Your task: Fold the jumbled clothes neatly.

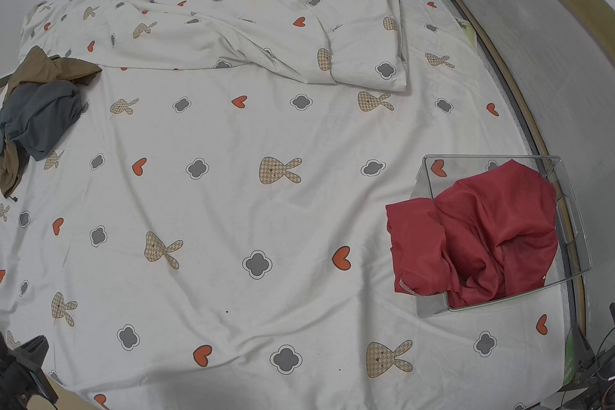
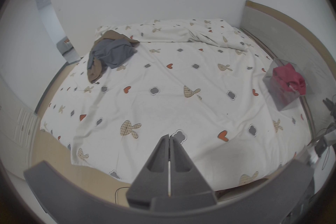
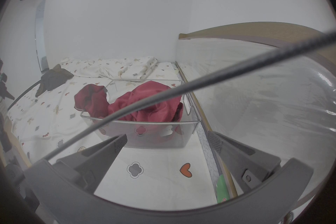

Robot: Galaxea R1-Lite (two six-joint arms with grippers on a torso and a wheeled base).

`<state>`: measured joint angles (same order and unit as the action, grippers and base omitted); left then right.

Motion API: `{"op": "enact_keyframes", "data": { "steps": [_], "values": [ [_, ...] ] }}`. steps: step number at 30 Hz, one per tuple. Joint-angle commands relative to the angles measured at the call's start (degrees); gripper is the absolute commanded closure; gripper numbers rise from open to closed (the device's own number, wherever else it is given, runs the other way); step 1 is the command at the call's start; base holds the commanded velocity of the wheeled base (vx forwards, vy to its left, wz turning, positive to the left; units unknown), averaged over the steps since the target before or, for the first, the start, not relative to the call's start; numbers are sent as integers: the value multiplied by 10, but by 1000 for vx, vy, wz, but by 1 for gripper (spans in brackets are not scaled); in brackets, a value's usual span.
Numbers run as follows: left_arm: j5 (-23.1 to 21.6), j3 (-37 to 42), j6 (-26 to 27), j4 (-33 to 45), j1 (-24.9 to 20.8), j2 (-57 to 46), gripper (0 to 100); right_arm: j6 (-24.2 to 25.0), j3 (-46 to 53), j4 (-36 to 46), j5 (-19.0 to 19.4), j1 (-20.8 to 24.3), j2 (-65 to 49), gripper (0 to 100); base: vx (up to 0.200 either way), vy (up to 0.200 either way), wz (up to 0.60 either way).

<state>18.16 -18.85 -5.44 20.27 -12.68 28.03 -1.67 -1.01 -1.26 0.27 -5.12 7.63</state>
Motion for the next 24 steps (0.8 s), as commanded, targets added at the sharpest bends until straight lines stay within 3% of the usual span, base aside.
{"op": "enact_keyframes", "data": {
  "steps": [1,4,8,10,13,20,22,24],
  "values": [
    [3,87,23,-8,95,-138,100,-1,10,-1,0,37,-17,0,0,0,0],
    [-4,88,7,-11,151,-162,100,0,10,-1,0,42,-21,0,0,0,0],
    [-51,92,9,-19,143,-234,100,1,10,0,0,50,-40,0,0,0,0],
    [-136,98,13,-37,126,-280,100,1,10,0,0,55,-65,0,0,0,0],
    [-154,112,19,-68,127,-280,100,0,10,-1,-1,53,-72,0,0,0,0],
    [-229,147,104,-149,127,-280,100,-4,10,-1,1,54,-76,0,0,0,0],
    [-229,152,102,-156,127,-280,100,-2,10,-1,2,53,-76,0,0,0,0],
    [-228,159,64,-163,127,-280,100,0,10,-1,0,53,-76,0,0,0,0]
  ]
}}
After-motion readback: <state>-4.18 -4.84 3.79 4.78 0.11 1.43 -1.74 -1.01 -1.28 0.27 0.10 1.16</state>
